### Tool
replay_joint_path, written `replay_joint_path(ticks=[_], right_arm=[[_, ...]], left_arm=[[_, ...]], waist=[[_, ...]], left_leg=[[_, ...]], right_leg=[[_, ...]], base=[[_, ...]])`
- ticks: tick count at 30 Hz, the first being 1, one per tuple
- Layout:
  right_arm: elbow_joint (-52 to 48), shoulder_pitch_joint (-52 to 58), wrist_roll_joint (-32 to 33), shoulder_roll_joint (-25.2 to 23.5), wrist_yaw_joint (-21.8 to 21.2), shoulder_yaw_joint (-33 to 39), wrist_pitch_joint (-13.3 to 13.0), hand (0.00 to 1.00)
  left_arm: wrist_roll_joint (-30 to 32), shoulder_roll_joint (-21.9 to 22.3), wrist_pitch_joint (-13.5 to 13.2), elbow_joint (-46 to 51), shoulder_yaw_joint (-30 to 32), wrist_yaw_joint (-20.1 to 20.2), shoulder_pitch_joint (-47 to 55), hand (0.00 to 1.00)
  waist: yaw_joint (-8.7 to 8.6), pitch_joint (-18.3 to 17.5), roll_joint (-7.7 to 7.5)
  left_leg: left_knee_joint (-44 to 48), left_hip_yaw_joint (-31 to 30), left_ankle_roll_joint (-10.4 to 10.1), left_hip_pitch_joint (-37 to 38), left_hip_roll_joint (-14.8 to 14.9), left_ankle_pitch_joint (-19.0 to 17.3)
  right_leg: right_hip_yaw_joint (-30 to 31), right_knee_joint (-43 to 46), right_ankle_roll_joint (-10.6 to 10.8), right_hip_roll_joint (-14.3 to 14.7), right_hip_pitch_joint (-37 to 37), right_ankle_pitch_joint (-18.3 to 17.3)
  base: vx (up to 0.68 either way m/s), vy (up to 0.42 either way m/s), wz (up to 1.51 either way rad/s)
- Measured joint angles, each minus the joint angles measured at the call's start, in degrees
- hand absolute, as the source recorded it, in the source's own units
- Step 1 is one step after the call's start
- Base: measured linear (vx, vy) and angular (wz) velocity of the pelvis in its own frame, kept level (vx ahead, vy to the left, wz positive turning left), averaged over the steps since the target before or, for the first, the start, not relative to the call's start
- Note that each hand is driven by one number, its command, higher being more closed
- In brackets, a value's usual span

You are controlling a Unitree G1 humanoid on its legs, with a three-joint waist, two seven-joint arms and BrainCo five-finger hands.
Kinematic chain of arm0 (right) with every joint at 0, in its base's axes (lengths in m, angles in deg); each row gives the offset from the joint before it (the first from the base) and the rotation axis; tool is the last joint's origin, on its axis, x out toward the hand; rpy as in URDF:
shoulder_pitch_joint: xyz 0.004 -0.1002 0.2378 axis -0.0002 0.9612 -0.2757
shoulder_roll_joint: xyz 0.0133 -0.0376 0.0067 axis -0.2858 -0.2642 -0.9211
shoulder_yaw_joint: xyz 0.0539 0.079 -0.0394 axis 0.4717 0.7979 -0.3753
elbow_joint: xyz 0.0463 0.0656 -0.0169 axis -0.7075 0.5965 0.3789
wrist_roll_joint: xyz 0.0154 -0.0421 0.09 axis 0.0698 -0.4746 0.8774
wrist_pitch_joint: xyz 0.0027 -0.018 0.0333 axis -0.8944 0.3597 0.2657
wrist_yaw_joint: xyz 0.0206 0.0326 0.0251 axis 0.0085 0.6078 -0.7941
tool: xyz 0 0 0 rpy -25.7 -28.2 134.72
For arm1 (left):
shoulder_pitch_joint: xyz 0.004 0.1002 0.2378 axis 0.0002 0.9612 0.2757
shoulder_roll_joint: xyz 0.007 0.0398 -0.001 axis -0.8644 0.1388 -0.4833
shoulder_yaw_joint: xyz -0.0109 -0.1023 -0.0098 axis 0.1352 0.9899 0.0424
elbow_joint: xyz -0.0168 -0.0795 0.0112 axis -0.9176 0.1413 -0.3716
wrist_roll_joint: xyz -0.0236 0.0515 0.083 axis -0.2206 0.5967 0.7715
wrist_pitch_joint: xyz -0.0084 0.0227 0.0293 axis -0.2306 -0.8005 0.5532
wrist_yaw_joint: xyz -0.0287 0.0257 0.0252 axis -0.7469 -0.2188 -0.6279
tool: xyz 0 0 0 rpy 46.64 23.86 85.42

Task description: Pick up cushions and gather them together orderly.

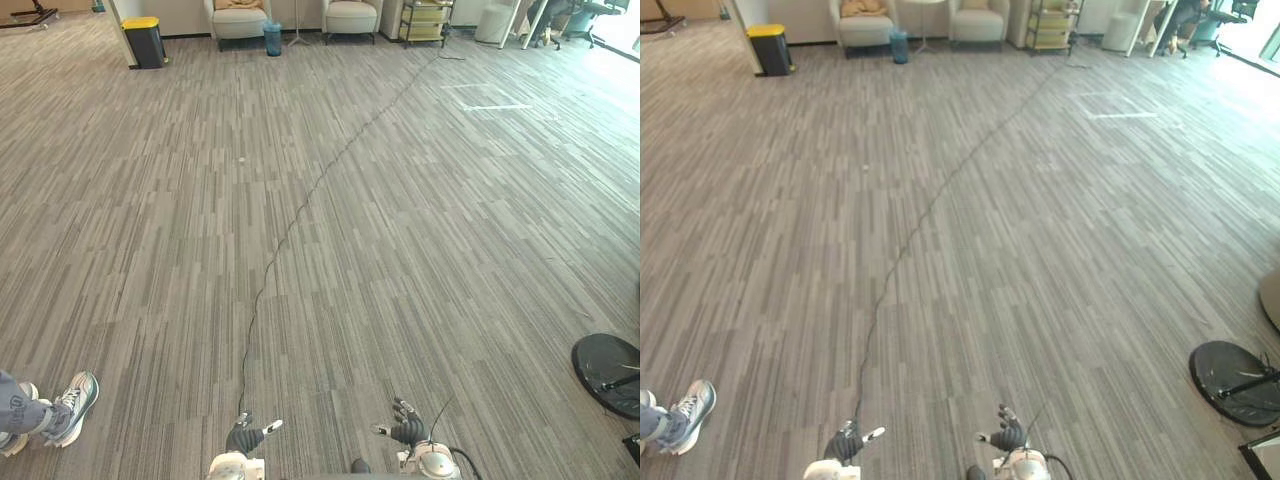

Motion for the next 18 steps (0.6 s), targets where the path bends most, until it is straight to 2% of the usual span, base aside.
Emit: replay_joint_path(ticks=[3,12,18], right_arm=[[1.04,-0.11,0.01,-0.04,0.04,1.7,0.57,0.0],[4.31,-0.89,0.66,-0.04,0.09,8.33,2.1,0.0],[4.77,-1.08,2.65,-0.26,0.11,10.59,2.74,0.0]], left_arm=[[1.13,-0.05,0.07,-0.37,0.47,-0.1,-0.07,0.0],[0.79,-0.02,1.09,-1.43,2.69,-1.07,-0.33,0.0],[-0.15,-0.01,1.26,-2.38,4.24,-1.06,-1.11,0.0]], waist=[[0.15,0.09,-0.06],[0.63,0.65,-0.6],[0.71,1.51,-0.86]], left_leg=[[-1.72,-1.06,-0.01,0.37,-0.05,1.14],[-1.8,-5.07,0.01,-0.69,-0.63,1.18],[-1.78,-5.07,0.03,-1.09,-1.41,1.17]], right_leg=[[-1.32,-0.04,0.18,0.02,-0.06,-0.62],[-5.54,-0.03,0.58,-0.79,1.08,-1.68],[-6.07,-0.04,0.78,-1.6,1.04,-1.81]], base=[[-0.03,-0.027,0.18],[0.03,-0.013,0.23],[0.01,0.01,0.07]])
